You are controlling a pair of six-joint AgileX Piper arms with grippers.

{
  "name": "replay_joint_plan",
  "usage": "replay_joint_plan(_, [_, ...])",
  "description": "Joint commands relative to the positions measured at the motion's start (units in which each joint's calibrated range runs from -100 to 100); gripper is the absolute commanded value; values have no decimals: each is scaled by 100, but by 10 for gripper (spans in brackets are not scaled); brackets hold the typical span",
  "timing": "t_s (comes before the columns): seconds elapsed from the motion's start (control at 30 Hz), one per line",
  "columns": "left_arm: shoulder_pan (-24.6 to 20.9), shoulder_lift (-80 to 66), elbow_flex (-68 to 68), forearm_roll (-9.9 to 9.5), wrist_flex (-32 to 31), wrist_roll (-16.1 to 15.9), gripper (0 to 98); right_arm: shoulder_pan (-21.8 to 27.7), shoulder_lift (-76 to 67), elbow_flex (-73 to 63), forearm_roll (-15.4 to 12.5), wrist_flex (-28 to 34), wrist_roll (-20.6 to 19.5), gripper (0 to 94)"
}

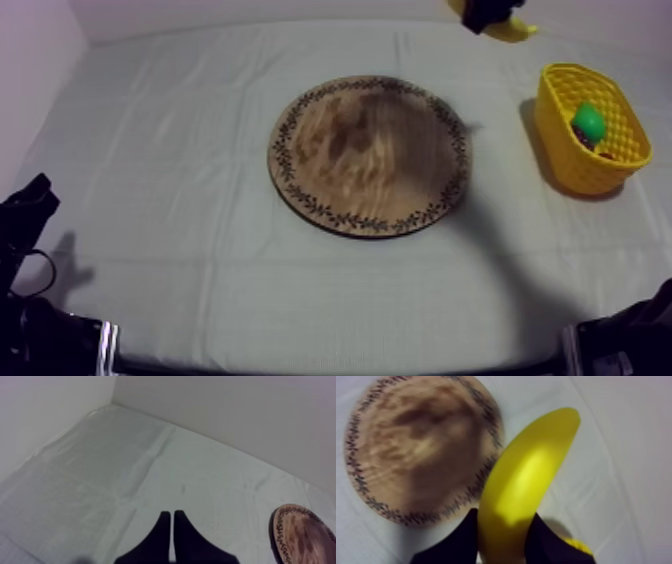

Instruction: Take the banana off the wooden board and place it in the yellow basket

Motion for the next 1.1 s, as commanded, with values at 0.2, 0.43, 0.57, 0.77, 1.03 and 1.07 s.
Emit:
replay_joint_plan(0.2, [-2, 2, -2, -1, -1, -1, 1, 1060, -330, 545, -18, -59, -49, 158])
replay_joint_plan(0.43, [-2, 2, -2, -1, -1, -1, 1, 1749, -638, 851, -56, -73, -20, 150])
replay_joint_plan(0.57, [-2, 2, -2, -1, -1, -1, 1, 2015, -741, 955, -67, -70, 21, 149])
replay_joint_plan(0.77, [-2, 2, -2, -1, -1, -1, 1, 2206, -726, 985, -69, -79, 64, 149])
replay_joint_plan(1.03, [-2, 2, -2, -1, -1, -1, 1, 2320, -243, 1405, -160, -389, 100, 160])
replay_joint_plan(1.07, [-2, 2, -2, -1, -1, -1, 1, 2332, -146, 1485, -161, -467, 95, 163])
